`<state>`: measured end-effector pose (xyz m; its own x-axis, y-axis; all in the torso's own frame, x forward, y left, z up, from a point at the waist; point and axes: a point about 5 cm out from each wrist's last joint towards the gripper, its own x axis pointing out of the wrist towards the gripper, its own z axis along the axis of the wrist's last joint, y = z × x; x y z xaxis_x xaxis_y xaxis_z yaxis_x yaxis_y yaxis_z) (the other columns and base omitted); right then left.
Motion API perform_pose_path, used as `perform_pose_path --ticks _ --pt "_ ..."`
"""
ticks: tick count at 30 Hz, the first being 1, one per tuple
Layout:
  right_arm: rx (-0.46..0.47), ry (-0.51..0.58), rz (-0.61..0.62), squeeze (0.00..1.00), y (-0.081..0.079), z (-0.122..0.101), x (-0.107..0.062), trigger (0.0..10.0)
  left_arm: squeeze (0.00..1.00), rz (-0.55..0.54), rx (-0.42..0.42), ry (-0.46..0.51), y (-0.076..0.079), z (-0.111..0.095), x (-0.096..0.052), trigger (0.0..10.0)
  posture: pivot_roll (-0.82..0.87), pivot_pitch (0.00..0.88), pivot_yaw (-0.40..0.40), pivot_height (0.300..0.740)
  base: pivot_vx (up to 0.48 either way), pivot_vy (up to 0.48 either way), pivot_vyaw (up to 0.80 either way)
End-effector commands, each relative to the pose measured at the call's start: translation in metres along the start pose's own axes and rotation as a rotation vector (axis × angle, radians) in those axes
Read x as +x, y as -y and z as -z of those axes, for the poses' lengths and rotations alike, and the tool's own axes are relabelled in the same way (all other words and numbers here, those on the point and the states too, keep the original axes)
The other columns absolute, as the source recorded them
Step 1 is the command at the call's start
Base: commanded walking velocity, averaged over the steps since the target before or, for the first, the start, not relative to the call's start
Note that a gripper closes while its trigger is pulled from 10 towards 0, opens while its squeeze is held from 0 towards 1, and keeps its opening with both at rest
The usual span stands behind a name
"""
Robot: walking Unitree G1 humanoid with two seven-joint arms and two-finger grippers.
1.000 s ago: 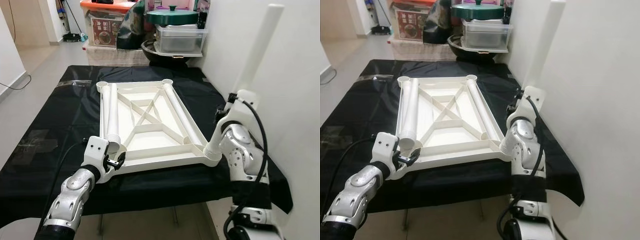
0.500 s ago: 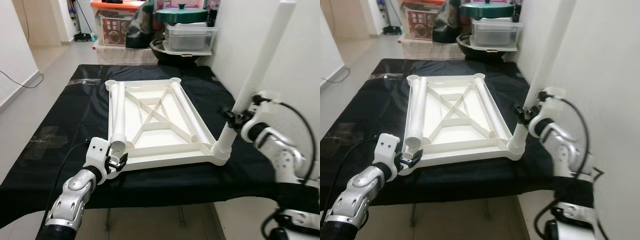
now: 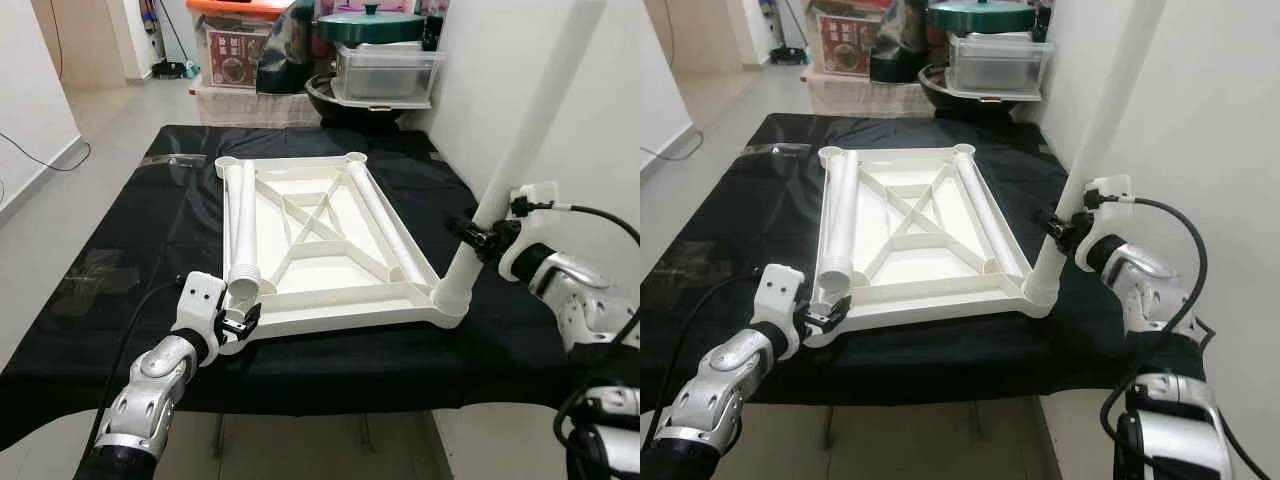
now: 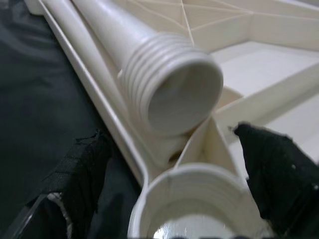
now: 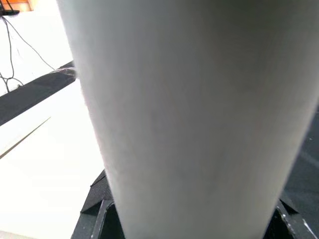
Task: Building children table
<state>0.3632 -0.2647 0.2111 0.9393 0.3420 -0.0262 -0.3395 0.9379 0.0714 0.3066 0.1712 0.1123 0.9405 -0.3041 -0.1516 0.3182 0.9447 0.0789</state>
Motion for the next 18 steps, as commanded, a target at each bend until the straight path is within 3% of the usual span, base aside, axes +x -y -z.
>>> perform_pose_path --ticks 1,4,6,8,9,10,11,12,13,15,16,18 --pt "0.012 -0.001 0.060 0.00 0.005 -0.004 0.002 0.0 0.00 -0.009 0.008 -0.011 -0.002 0.003 -0.003 10.0 0.04 0.000 -0.116 0.740 0.000 0.000 0.00" --pt "0.017 -0.040 0.204 0.00 0.013 0.001 0.001 0.0 0.00 -0.010 0.006 -0.012 -0.001 0.004 -0.004 10.0 0.03 0.000 -0.116 0.740 0.000 0.000 0.00" --pt "0.017 -0.040 0.204 0.00 0.013 0.001 0.001 0.0 0.00 -0.010 0.006 -0.012 -0.001 0.004 -0.004 10.0 0.03 0.000 -0.116 0.740 0.000 0.000 0.00" --pt "0.099 -0.104 0.549 0.00 0.025 0.019 -0.002 0.0 0.00 -0.008 0.005 -0.016 0.000 0.006 -0.004 10.0 0.03 0.000 -0.114 0.740 0.000 0.000 0.00" --pt "0.141 -0.117 0.683 0.00 0.007 0.034 0.002 0.0 0.00 -0.005 0.004 -0.017 0.001 0.007 -0.003 10.0 0.03 0.000 -0.105 0.740 0.000 0.000 0.00" --pt "0.141 -0.117 0.683 0.00 0.007 0.034 0.002 0.0 0.00 -0.005 0.004 -0.017 0.001 0.007 -0.003 10.0 0.03 0.000 -0.105 0.740 0.000 0.000 0.00" --pt "0.172 -0.126 0.773 0.00 -0.007 0.044 0.002 0.0 0.00 -0.002 0.003 -0.018 0.002 0.007 -0.003 10.0 0.03 0.000 -0.101 0.740 0.000 0.000 0.00" --pt "0.213 -0.131 0.768 0.00 -0.031 0.050 0.006 0.0 0.00 0.001 0.004 -0.020 0.002 0.007 -0.002 10.0 0.03 0.000 -0.091 0.740 0.000 0.000 0.00" --pt "0.213 -0.131 0.768 0.00 -0.031 0.050 0.006 0.0 0.00 0.001 0.004 -0.020 0.002 0.007 -0.002 10.0 0.03 0.000 -0.091 0.740 0.000 0.000 0.00" --pt "0.214 -0.120 0.670 0.00 -0.083 0.049 0.019 0.0 0.00 0.013 0.016 -0.027 0.003 0.008 -0.001 10.0 0.01 0.000 -0.096 0.740 0.000 0.000 0.00" --pt "0.208 -0.114 0.636 0.00 -0.099 0.046 0.023 0.0 0.00 0.019 0.023 -0.029 0.003 0.008 -0.001 10.0 0.01 0.000 -0.096 0.740 0.000 0.000 0.00" --pt "0.201 -0.110 0.623 0.00 -0.106 0.044 0.025 0.0 0.00 0.022 0.027 -0.031 0.003 0.008 -0.001 10.0 0.01 0.000 -0.096 0.740 0.000 0.000 0.00"
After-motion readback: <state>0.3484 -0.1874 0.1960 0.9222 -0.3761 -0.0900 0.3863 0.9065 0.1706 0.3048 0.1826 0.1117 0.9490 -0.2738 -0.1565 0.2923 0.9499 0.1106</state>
